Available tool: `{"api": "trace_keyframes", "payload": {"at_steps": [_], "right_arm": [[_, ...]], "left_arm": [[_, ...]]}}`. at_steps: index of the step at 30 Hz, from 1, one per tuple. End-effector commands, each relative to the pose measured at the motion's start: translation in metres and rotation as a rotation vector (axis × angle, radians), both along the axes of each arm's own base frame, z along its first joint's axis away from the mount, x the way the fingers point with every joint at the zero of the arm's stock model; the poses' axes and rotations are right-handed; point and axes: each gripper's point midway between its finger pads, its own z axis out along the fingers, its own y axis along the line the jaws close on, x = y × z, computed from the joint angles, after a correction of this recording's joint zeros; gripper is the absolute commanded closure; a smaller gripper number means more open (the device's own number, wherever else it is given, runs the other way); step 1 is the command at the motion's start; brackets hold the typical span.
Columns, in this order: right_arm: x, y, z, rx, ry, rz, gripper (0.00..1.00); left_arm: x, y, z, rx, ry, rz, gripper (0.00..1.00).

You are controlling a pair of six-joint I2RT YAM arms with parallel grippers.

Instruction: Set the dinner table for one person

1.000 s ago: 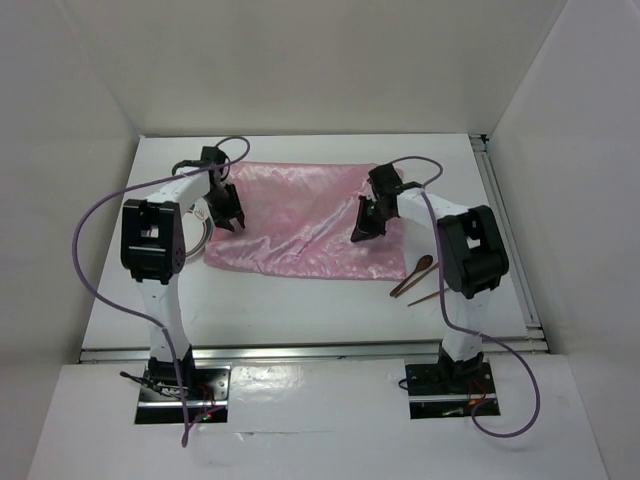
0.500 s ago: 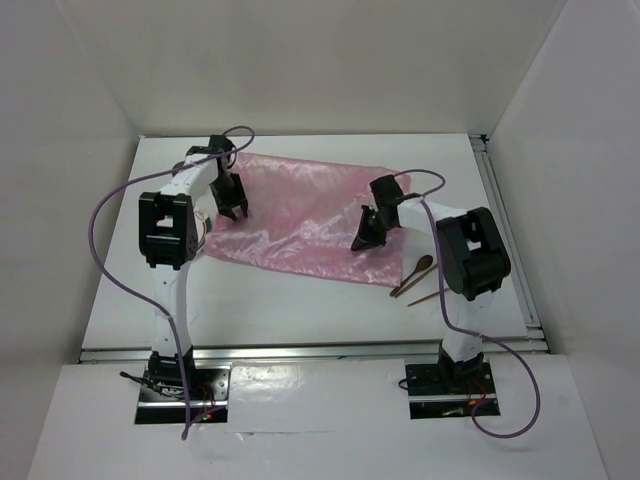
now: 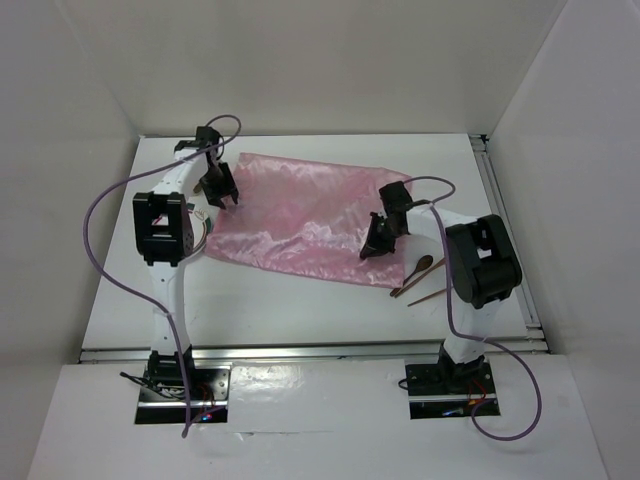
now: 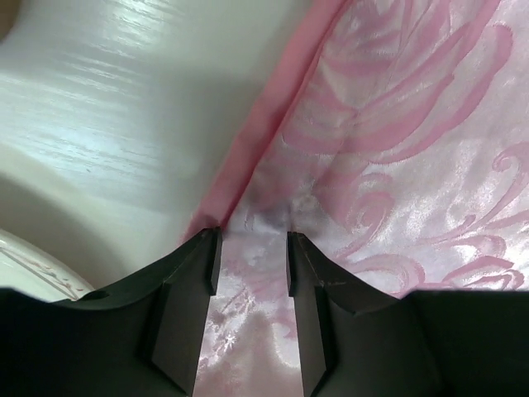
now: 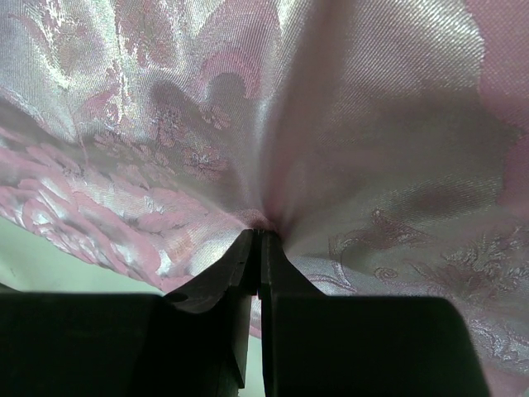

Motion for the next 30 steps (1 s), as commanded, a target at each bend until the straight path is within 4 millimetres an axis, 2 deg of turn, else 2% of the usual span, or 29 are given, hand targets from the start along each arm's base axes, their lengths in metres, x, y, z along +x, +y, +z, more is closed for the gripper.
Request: {"api": "trace_keyframes", "payload": {"at_steps": [1,2,3,4,5,6,8,9,11,12,13,16,17,22,23,24,25,26,29,30], "right_arm": [[-0.024,-0.040,-0.019,-0.180,0.088,-0.007,0.93],[-0.020,-0.033,-0.008,-0.163,0.055,0.013,0.93],[-0.012,-0.025,0.004,-0.154,0.021,0.026,0.93],[-0.009,-0.022,0.014,-0.138,0.008,0.030,0.93],[-0.006,-0.009,0.023,-0.119,-0.021,0.058,0.93],[0.006,-0.001,0.039,-0.104,-0.069,0.066,0.93],[0.013,0.012,0.053,-0.081,-0.103,0.088,0.90],[0.019,0.025,0.061,-0.065,-0.124,0.111,0.89],[0.025,0.038,0.061,-0.048,-0.129,0.127,0.87],[0.024,0.048,0.049,-0.047,-0.103,0.150,0.87],[0.030,0.055,0.051,-0.044,-0.110,0.159,0.87],[0.029,0.073,0.035,-0.017,-0.072,0.178,0.87],[0.026,0.080,0.032,-0.010,-0.068,0.195,0.87],[0.004,0.084,0.007,-0.002,0.001,0.198,0.87],[-0.010,0.076,-0.002,-0.016,0.036,0.198,0.87],[-0.015,0.075,-0.004,-0.009,0.040,0.201,0.87],[-0.022,0.076,0.000,-0.008,0.037,0.211,0.87],[-0.035,0.069,-0.007,-0.020,0.067,0.210,0.87],[-0.052,0.064,-0.004,-0.025,0.080,0.219,0.87],[-0.053,0.061,-0.003,-0.032,0.074,0.216,0.87]], "left_arm": [[0.008,0.007,0.030,0.024,-0.081,-0.016,0.46],[0.007,-0.006,0.036,0.031,-0.105,-0.040,0.46],[-0.004,-0.010,0.031,0.031,-0.087,-0.049,0.46],[-0.005,-0.015,0.036,0.034,-0.112,-0.070,0.46],[-0.011,-0.024,0.044,0.033,-0.120,-0.088,0.46],[-0.020,-0.029,0.034,0.033,-0.096,-0.099,0.46],[-0.031,-0.037,0.022,0.044,-0.058,-0.119,0.46],[-0.039,-0.035,0.013,0.054,-0.031,-0.116,0.46],[-0.047,-0.039,-0.004,0.053,0.014,-0.118,0.48],[-0.051,-0.043,-0.007,0.053,0.026,-0.129,0.48],[-0.060,-0.042,-0.019,0.052,0.064,-0.120,0.48],[-0.076,-0.044,-0.028,0.057,0.106,-0.096,0.49],[-0.087,-0.043,-0.031,0.056,0.128,-0.086,0.49],[-0.121,-0.037,-0.025,0.065,0.143,-0.045,0.52],[-0.135,-0.035,-0.029,0.068,0.166,-0.045,0.52],[-0.138,-0.035,-0.026,0.066,0.152,-0.045,0.52],[-0.139,-0.035,-0.014,0.064,0.125,-0.044,0.52],[-0.140,-0.031,-0.012,0.084,0.117,-0.052,0.52],[-0.131,-0.016,0.009,0.169,0.094,-0.060,0.48],[-0.118,-0.011,0.026,0.202,0.054,-0.057,0.47]]}}
